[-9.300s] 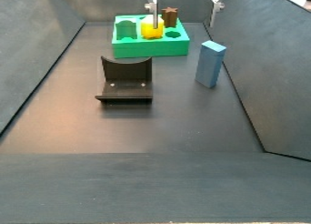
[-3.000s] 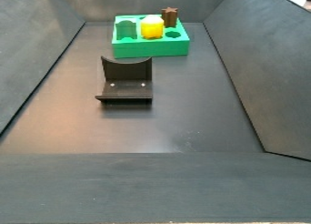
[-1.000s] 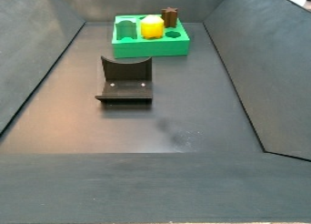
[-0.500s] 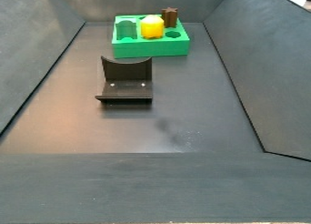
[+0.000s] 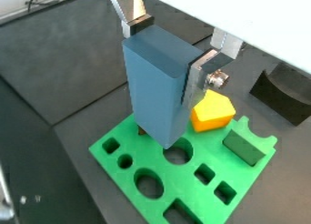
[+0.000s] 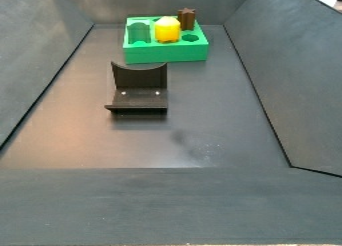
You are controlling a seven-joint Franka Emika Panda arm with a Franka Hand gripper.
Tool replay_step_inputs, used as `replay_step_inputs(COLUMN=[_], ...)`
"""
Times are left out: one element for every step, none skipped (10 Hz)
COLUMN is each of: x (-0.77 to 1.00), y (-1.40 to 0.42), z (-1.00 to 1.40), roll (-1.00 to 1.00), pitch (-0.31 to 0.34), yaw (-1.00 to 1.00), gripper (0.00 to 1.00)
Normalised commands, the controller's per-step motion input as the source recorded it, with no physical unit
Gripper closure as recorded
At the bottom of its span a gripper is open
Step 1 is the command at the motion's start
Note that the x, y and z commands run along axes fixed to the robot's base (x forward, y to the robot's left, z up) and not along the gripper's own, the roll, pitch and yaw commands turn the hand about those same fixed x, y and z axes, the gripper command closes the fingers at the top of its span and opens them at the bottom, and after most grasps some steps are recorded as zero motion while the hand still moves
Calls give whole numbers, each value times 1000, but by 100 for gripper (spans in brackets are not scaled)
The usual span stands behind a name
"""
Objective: Pick up the rectangle object. Move up. Move to above the board. Insert the rectangle object.
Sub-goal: Insert the rectangle object.
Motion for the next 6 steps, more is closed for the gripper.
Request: replay_step_inputs(x=[386,466,591,646,677,726], y=[-426,-406,-354,-326,-260,-160], z=[-83,-111,-126,-111,-106,-120], roll=[327,289,243,229,226,216], pitch=[73,94,119,123,141,159], yaw=[229,229,229,231,254,303], gripper=[100,100,100,100,100,100])
